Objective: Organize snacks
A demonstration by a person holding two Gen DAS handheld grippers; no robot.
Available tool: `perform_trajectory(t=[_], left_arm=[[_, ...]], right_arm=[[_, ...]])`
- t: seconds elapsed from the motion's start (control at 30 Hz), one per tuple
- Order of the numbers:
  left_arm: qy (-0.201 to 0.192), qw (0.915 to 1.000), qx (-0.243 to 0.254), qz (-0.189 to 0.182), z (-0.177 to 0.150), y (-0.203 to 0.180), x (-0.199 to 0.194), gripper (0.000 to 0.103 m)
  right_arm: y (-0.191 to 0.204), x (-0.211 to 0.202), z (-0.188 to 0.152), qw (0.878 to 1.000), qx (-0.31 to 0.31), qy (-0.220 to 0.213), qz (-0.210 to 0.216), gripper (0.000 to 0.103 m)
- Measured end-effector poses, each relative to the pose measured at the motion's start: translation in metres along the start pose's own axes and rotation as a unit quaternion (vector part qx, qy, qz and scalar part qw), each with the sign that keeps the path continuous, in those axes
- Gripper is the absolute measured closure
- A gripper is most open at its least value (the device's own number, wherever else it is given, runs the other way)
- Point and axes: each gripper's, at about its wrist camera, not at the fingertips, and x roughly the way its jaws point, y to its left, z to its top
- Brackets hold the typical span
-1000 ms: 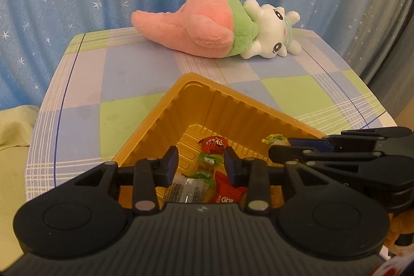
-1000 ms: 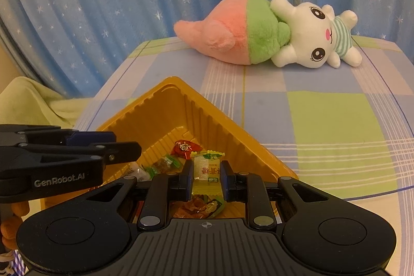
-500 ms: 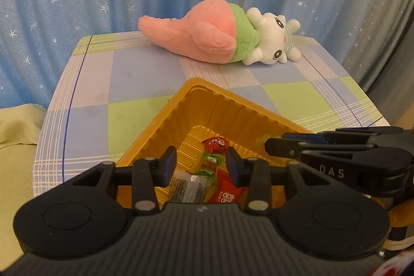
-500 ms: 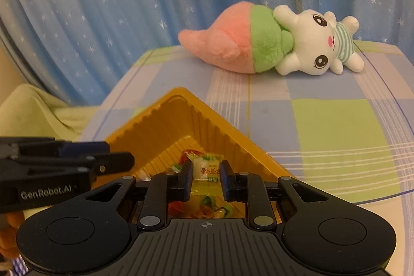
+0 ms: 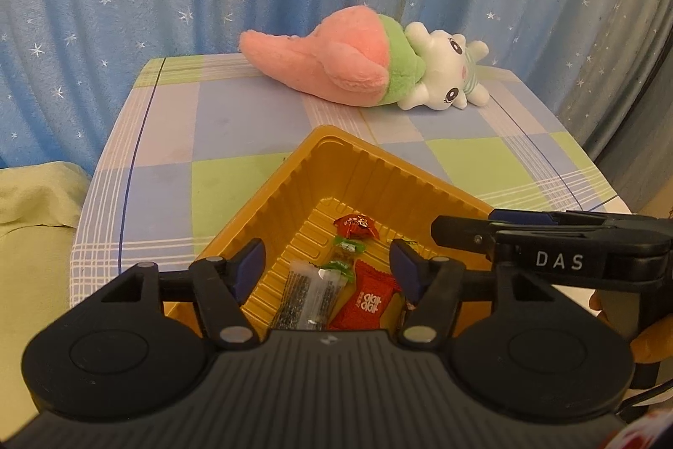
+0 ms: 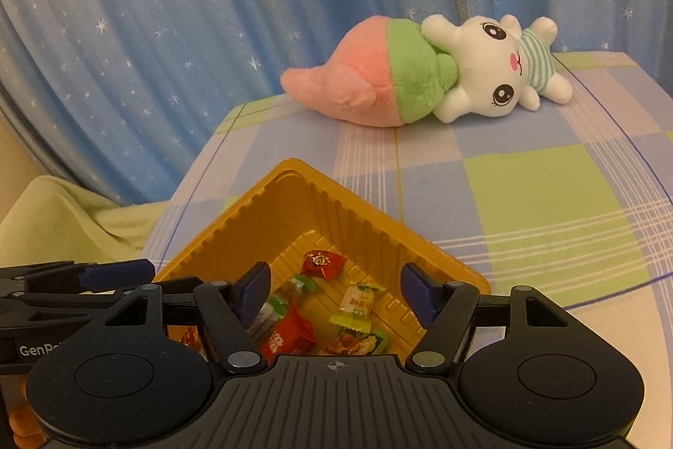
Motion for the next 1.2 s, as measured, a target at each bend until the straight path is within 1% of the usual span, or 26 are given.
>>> perform_trajectory(t=[0.07, 0.23, 0.3, 0.33, 0.37, 0.43, 0.73, 0.97, 1.2], left_arm=[[-0.001, 1.0, -0.002, 0.001, -0.002, 0.0, -0.004, 0.035], [-0.005, 1.0, 0.0, 0.007, -0.006, -0.001, -0.016, 0.031], [-0.007, 0.9999, 0.0, 0.009, -0.008, -0.002, -0.021, 0.028], [-0.007, 0.9999, 0.0, 0.01, -0.009, -0.003, -0.024, 0.027], [-0.008, 0.9999, 0.0, 0.01, -0.01, -0.004, -0.027, 0.027], [-0.007, 0.9999, 0.001, 0.01, -0.013, -0.007, -0.033, 0.026], [-0.014, 0.9997, 0.009, 0.02, -0.036, -0.029, -0.071, 0.025], [-0.017, 0.9992, -0.003, 0.037, -0.06, -0.054, -0.102, 0.025], [-0.019, 0.9988, -0.003, 0.045, -0.091, -0.092, -0.132, 0.024]], right_arm=[[0.002, -0.003, -0.001, 1.0, 0.001, 0.0, -0.002, 0.034], [0.003, -0.014, -0.006, 1.0, 0.01, -0.006, -0.002, 0.034], [0.003, -0.019, -0.008, 1.0, 0.015, -0.005, -0.001, 0.031], [0.003, -0.021, -0.009, 1.0, 0.017, -0.004, -0.001, 0.026], [0.003, -0.024, -0.011, 1.0, 0.021, -0.004, -0.001, 0.022], [0.002, -0.032, -0.015, 1.0, 0.027, -0.008, -0.004, 0.02], [0.0, -0.076, -0.035, 0.999, 0.026, -0.021, -0.007, 0.015], [-0.009, -0.119, -0.059, 1.0, 0.016, -0.021, -0.014, 0.014], [-0.017, -0.164, -0.089, 1.0, -0.007, -0.016, -0.023, 0.013]])
